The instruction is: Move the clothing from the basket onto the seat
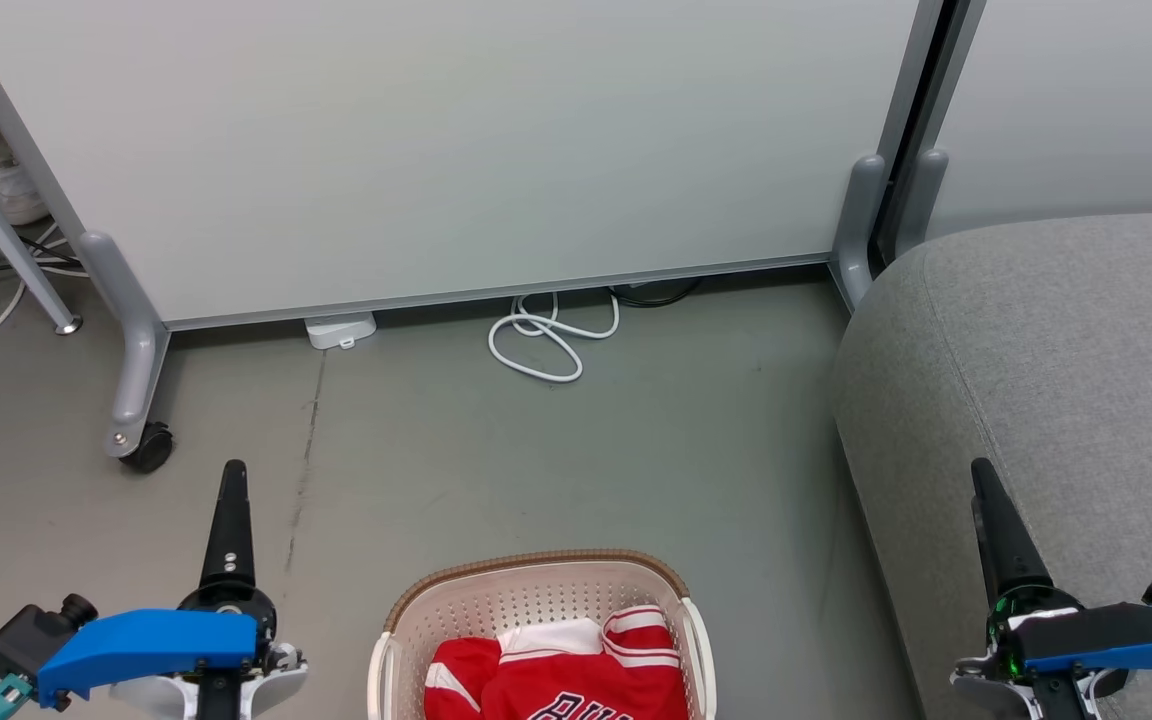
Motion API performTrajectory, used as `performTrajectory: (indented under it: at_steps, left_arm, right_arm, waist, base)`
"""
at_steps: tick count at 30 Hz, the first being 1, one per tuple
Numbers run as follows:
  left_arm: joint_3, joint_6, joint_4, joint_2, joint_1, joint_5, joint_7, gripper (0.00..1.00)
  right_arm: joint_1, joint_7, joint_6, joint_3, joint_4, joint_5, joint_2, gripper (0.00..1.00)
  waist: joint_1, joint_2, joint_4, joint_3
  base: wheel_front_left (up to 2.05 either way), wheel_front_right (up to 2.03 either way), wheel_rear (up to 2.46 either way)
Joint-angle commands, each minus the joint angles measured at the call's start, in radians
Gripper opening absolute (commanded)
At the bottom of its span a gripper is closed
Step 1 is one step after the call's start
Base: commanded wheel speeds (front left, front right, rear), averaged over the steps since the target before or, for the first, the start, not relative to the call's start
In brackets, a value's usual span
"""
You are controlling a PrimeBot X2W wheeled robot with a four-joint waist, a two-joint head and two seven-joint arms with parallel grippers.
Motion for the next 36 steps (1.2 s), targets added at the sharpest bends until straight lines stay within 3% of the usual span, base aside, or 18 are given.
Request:
performTrajectory:
  at_steps: [1, 16, 36]
  left_arm:
    - [-0.015, 0.011, -0.028, 0.008, -0.029, 0.069, -0.014, 1.00]
    - [-0.079, 0.047, -0.053, 0.009, -0.034, 0.382, -0.070, 1.00]
    - [-0.162, 0.086, -0.038, 0.030, -0.049, 0.686, -0.129, 1.00]
  right_arm:
    - [-0.025, -0.013, 0.002, 0.006, -0.025, -0.049, -0.004, 1.00]
    - [-0.031, -0.069, 0.002, 0.047, -0.042, -0.324, -0.005, 1.00]
    - [-0.037, -0.129, 0.003, 0.075, -0.040, -0.582, -0.006, 1.00]
  waist:
    - [0.0000, 0.0000, 0.001, 0.000]
    - [0.0000, 0.0000, 0.005, 0.002]
    - [0.0000, 0.0000, 0.010, 0.007]
  base:
    - [0.00, 0.00, 0.00]
    - [0.00, 0.00, 0.00]
    - [0.00, 0.00, 0.00]
